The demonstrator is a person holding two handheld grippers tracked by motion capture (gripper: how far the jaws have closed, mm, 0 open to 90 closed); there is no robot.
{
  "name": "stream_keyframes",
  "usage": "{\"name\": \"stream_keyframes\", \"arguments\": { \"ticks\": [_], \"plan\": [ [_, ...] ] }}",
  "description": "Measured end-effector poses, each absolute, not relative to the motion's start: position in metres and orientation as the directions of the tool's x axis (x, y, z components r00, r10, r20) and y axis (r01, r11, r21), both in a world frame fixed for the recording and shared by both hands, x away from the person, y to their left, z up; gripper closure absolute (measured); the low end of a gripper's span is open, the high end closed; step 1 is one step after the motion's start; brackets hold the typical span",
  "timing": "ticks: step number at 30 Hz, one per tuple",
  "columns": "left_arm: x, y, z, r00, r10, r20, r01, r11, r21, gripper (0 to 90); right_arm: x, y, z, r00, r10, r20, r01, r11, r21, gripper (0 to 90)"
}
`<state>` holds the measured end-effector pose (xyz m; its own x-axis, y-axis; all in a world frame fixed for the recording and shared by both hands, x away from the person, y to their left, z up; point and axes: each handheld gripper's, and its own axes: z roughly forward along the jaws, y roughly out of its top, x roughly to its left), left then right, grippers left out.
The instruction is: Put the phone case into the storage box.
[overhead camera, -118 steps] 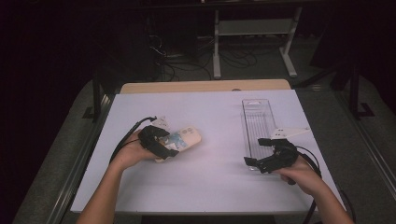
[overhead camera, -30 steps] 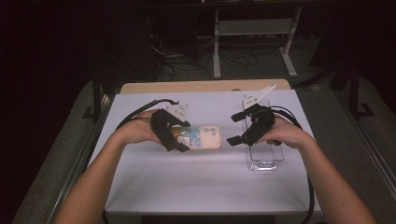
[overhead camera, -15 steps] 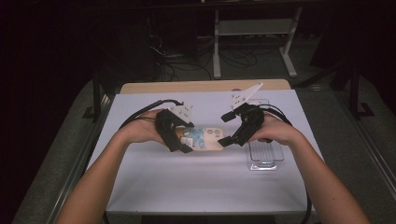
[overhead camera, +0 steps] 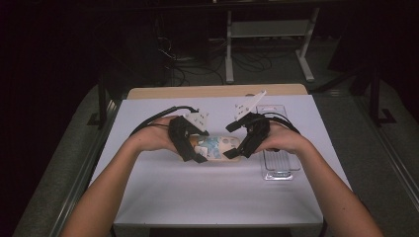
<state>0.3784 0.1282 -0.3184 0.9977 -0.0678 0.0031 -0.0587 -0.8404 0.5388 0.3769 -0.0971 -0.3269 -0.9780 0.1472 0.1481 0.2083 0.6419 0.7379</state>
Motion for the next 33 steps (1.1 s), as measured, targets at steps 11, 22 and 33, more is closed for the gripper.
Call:
{"name": "stream_keyframes", "arguments": {
  "ticks": [11, 22, 33],
  "plan": [
    [0.376, 0.124, -0.318, 0.997, -0.071, 0.001, -0.061, -0.839, 0.540, 11.5, 0.377, -0.083, -0.334, -0.989, 0.103, 0.102, 0.145, 0.654, 0.743, 0.2],
    [0.377, 0.121, -0.318, 0.997, -0.080, 0.005, -0.070, -0.842, 0.534, 11.5, 0.375, -0.072, -0.341, -0.995, 0.074, 0.064, 0.097, 0.679, 0.728, 0.2],
    [0.376, 0.119, -0.317, 0.997, -0.081, 0.009, -0.073, -0.844, 0.532, 11.5, 0.374, -0.068, -0.346, -0.996, 0.074, 0.044, 0.083, 0.701, 0.708, 0.3]
  ]
}}
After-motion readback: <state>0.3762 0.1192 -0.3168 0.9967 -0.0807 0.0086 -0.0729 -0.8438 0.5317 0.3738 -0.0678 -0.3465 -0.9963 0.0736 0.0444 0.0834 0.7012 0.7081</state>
